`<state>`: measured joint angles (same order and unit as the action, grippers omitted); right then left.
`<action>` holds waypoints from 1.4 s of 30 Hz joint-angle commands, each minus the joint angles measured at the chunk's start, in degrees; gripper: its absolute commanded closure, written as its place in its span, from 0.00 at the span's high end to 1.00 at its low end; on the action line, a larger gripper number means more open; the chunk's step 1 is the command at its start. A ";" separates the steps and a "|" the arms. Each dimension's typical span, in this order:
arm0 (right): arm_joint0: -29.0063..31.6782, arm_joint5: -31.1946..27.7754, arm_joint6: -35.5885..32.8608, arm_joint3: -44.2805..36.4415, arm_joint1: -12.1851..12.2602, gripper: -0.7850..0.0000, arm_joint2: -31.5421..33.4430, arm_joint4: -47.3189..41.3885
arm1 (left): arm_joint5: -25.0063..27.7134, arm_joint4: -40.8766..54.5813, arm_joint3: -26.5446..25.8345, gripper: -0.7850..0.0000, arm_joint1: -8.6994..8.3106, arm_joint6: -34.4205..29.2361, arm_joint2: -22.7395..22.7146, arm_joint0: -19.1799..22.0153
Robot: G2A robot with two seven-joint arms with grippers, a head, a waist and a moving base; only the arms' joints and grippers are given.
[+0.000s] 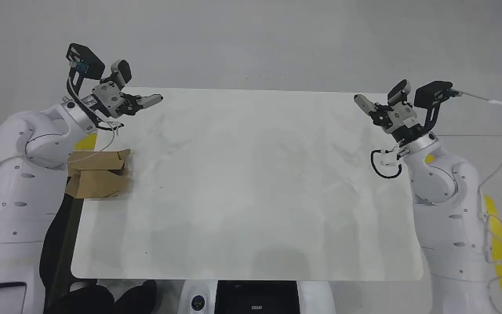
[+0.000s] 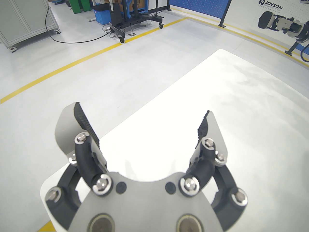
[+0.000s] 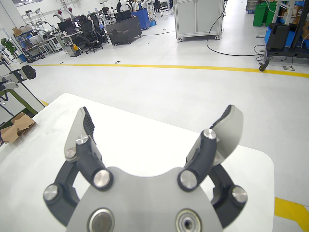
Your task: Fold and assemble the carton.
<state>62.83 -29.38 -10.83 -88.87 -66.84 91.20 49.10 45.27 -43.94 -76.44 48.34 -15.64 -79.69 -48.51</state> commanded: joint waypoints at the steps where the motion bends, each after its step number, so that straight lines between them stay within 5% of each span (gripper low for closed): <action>1: 0.00 0.00 0.00 0.00 0.00 1.00 0.00 0.00 | 0.00 0.00 0.00 1.00 0.00 0.00 0.00 0.00; 6: 0.00 0.00 0.00 0.00 0.00 1.00 0.00 0.00 | -2.90 8.13 0.85 1.00 0.07 -4.75 -0.11 -1.40; 16: 0.00 0.00 0.00 0.00 0.00 1.00 0.00 0.00 | -17.20 50.69 5.70 1.00 -0.82 -39.88 -2.28 1.96; 21: 0.00 0.00 0.00 0.00 0.00 1.00 0.00 0.00 | -20.47 60.75 10.62 1.00 -1.10 -48.16 -3.67 4.26; 27: 0.00 0.00 0.00 0.00 0.00 1.00 0.00 0.00 | -20.43 68.26 16.51 1.00 -1.17 -52.34 -4.73 5.32; 42: 0.00 0.00 0.00 0.00 0.00 1.00 0.00 0.00 | -21.93 54.14 28.19 1.00 -4.24 -45.83 -10.87 6.24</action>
<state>62.83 -29.38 -10.83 -88.87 -66.84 91.20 49.10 23.18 11.55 -49.42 44.38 -61.73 -90.16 -42.41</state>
